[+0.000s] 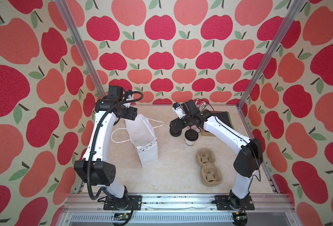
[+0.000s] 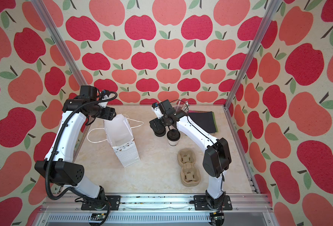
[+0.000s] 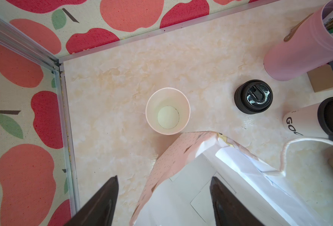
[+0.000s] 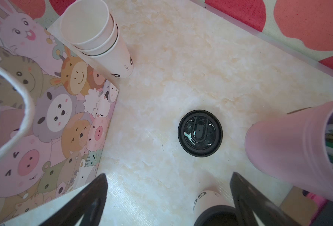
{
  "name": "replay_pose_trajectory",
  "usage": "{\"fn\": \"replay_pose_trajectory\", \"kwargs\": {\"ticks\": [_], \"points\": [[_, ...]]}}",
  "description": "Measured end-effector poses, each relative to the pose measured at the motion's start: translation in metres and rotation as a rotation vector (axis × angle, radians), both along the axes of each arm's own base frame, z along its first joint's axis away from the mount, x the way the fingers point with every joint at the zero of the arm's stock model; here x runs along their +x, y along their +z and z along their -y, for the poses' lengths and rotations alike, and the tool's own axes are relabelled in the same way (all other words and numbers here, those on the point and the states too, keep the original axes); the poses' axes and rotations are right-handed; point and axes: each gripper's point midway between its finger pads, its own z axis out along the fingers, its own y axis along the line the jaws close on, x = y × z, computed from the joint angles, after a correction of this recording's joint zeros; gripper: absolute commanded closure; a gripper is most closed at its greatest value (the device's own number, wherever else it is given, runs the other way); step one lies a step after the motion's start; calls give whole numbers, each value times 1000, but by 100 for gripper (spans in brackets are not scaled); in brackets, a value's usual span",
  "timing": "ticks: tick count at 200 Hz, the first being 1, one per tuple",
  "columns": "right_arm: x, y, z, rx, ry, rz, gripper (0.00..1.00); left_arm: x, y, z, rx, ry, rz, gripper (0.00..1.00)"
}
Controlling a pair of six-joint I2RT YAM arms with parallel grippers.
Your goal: Pack the takeout coffee
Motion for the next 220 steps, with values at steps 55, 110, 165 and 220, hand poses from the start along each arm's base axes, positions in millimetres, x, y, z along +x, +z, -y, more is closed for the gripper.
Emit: {"fn": "replay_pose_trajectory", "kwargs": {"ticks": [55, 110, 165, 220], "points": [[-14, 30, 26, 43, -40, 89, 1, 10, -28, 3, -7, -14, -85, 35], [-14, 31, 47, 56, -88, 100, 1, 11, -31, 4, -4, -28, -92, 63], [-14, 26, 54, 52, -103, 96, 1, 10, -35, 5, -19, -8, -114, 85], [-13, 32, 71, 68, -142, 103, 1, 1, -38, 6, -61, 43, -162, 95]]}}
